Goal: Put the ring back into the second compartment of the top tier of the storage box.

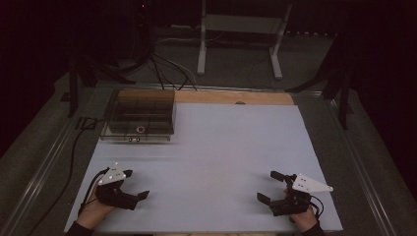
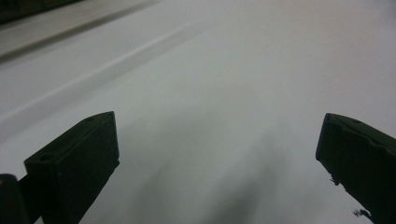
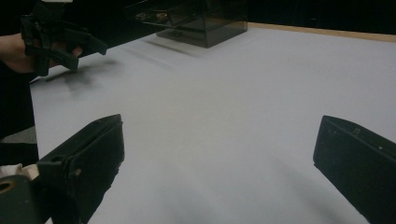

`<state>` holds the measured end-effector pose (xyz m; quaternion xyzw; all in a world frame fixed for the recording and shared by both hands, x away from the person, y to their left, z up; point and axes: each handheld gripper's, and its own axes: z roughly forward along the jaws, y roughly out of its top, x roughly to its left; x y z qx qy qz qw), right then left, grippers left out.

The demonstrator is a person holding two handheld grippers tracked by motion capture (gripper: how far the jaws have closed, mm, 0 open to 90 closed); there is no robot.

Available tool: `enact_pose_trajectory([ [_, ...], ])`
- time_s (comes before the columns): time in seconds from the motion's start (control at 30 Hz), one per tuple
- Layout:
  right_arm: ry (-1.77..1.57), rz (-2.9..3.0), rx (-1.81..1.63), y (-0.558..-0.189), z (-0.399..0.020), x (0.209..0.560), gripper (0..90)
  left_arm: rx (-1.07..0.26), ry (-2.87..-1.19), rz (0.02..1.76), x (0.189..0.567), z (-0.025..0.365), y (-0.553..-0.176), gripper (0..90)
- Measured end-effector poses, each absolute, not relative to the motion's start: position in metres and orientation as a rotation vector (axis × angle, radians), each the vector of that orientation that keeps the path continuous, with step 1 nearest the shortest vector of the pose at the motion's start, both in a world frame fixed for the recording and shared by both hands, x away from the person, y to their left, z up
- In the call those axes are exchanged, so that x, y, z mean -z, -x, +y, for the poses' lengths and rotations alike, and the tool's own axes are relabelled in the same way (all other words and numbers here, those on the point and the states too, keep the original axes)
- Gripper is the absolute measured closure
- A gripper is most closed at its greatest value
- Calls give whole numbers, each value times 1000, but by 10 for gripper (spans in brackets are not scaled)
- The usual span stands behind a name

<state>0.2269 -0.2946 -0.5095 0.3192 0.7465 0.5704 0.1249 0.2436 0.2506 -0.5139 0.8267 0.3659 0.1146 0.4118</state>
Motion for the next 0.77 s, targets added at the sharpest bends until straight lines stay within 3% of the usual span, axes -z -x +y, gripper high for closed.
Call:
enact_pose_trajectory([
  [0.77, -928, 2174, -1659, -228, -295, 510, 18, -294, -2059, 939, 517, 263, -234, 7],
])
